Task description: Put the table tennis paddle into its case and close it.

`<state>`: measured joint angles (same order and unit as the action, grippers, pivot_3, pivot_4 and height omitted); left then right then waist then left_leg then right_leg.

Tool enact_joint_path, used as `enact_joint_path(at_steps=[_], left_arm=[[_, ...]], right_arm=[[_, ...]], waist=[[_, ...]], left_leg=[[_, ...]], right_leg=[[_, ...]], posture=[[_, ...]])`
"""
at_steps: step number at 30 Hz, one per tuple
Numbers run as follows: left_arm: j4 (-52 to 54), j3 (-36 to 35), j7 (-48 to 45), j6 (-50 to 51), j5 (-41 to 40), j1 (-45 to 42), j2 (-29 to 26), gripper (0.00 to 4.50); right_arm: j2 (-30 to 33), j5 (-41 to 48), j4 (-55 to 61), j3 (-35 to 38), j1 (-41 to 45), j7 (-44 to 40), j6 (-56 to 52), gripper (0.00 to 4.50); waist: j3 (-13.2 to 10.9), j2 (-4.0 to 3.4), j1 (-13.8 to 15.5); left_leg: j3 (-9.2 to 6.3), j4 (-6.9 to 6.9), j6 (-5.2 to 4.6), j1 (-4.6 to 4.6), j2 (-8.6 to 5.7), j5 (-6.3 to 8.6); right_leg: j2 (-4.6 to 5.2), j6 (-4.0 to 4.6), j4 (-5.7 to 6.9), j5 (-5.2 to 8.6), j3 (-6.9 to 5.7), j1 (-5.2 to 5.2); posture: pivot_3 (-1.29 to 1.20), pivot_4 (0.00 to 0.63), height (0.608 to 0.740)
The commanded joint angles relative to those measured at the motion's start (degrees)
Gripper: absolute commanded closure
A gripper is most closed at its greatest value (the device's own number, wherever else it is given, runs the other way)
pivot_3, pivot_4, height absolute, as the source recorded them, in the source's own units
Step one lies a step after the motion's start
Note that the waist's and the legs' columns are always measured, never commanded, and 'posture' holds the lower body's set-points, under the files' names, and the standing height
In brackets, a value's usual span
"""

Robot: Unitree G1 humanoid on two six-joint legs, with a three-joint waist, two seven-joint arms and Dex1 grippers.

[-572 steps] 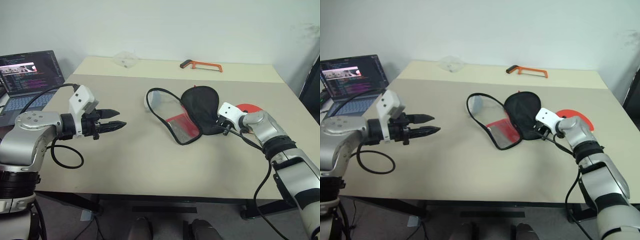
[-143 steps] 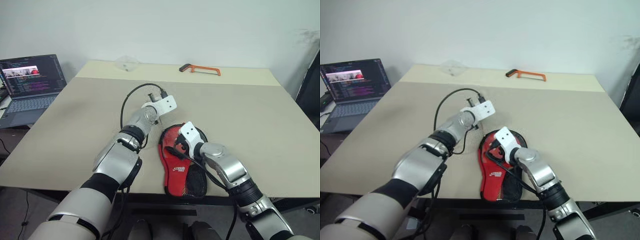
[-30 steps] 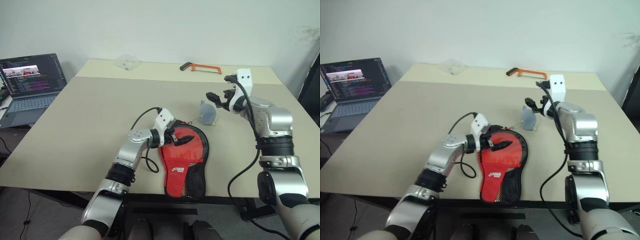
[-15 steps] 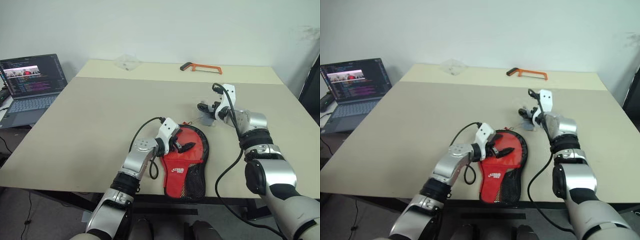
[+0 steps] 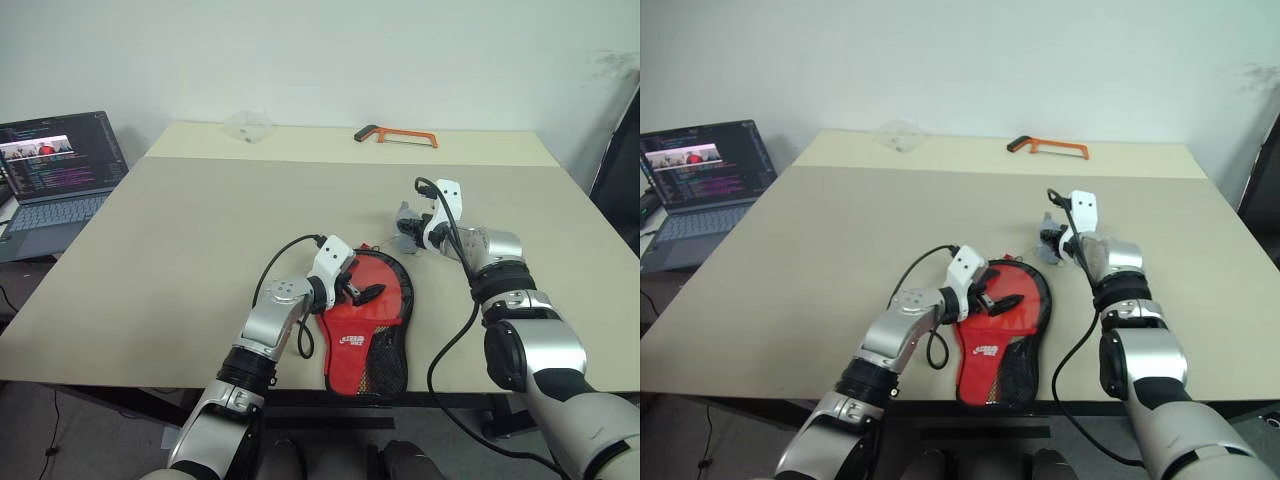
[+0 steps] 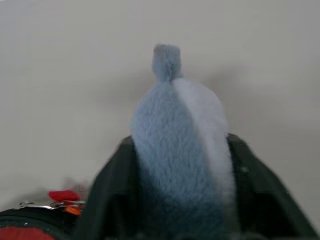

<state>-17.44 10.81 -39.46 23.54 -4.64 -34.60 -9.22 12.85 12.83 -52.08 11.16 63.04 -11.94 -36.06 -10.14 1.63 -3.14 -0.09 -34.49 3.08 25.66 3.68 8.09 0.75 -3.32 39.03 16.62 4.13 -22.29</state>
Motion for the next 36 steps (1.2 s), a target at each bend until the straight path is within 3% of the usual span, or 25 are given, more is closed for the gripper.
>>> enact_joint_path(at_steps=[1, 5, 10, 19, 25, 31, 36], left_arm=[[-0.9, 0.3, 0.1, 1.8, -0.7, 0.6, 0.6, 0.00], [-1.0, 0.9, 0.2, 1.8, -0.5, 0.5, 0.9, 0.00], [-0.7, 1.0, 0.2, 2.2, -0.6, 0.6, 1.1, 0.00], [-0.7, 1.0, -0.2, 2.3, -0.5, 1.5, 0.1, 0.00], [-2.4, 1.3, -0.8, 1.9, -0.2, 0.3, -0.4, 0.00], [-4.3, 2.3, -1.2, 1.2, 0.7, -0.7, -0.2, 0.00], [-6.8, 2.7, -0.6, 1.5, 1.4, -1.8, 0.2, 0.00]], right_arm=[[0.8, -2.3, -0.2, -1.2, -0.3, 1.5, 2.9, 3.59], [2.7, -4.5, 2.2, -2.8, -0.8, 1.1, 5.5, 4.12], [8.0, -9.4, 7.7, -8.9, -2.7, -4.0, 6.5, 4.15], [29.7, -15.2, 38.1, -22.9, -19.6, -30.0, 3.5, 4.16], [44.8, -11.1, 58.5, -22.4, -33.1, -48.2, 12.5, 4.17], [52.3, -4.3, 69.6, -18.9, -41.6, -59.4, 17.0, 4.17], [53.8, 3.2, 80.7, -19.1, -49.0, -64.8, 13.8, 4.17]], waist=[[0.0, 0.00, 0.0], [0.0, 0.00, 0.2], [0.0, -0.01, 1.0], [0.0, -0.13, 1.5], [0.0, -0.28, 1.3], [0.0, -0.27, 1.4], [0.0, -0.26, 1.6]], left_leg=[[0.00, 0.00, 0.00, 0.00, 0.00, 0.00], [0.00, -0.01, 0.00, 0.00, -0.01, 0.00], [0.00, -0.02, 0.00, 0.03, -0.06, 0.00], [0.00, 0.00, 0.01, 0.08, -0.09, 0.01], [0.00, -0.04, 0.02, 0.04, -0.09, 0.01], [0.00, -0.20, 0.03, -0.05, -0.10, 0.01], [0.02, -0.24, 0.03, -0.04, -0.17, 0.01]], right_leg=[[0.00, 0.00, 0.00, 0.00, 0.00, 0.01], [0.01, -0.01, -0.01, 0.00, 0.00, 0.02], [0.05, -0.02, -0.05, 0.00, 0.00, 0.01], [0.06, -0.24, -0.11, 0.16, -0.01, -0.02], [0.08, -0.31, -0.13, 0.22, 0.00, 0.01], [0.12, -0.21, -0.17, 0.28, -0.01, 0.14], [0.21, -0.23, -0.21, 0.27, -0.02, 0.18]], posture=[[0.00, 0.150, 0.740], [0.00, 0.150, 0.740], [0.00, 0.150, 0.740], [0.00, 0.150, 0.740], [0.00, 0.150, 0.740], [0.00, 0.150, 0.740], [0.00, 0.150, 0.740]])
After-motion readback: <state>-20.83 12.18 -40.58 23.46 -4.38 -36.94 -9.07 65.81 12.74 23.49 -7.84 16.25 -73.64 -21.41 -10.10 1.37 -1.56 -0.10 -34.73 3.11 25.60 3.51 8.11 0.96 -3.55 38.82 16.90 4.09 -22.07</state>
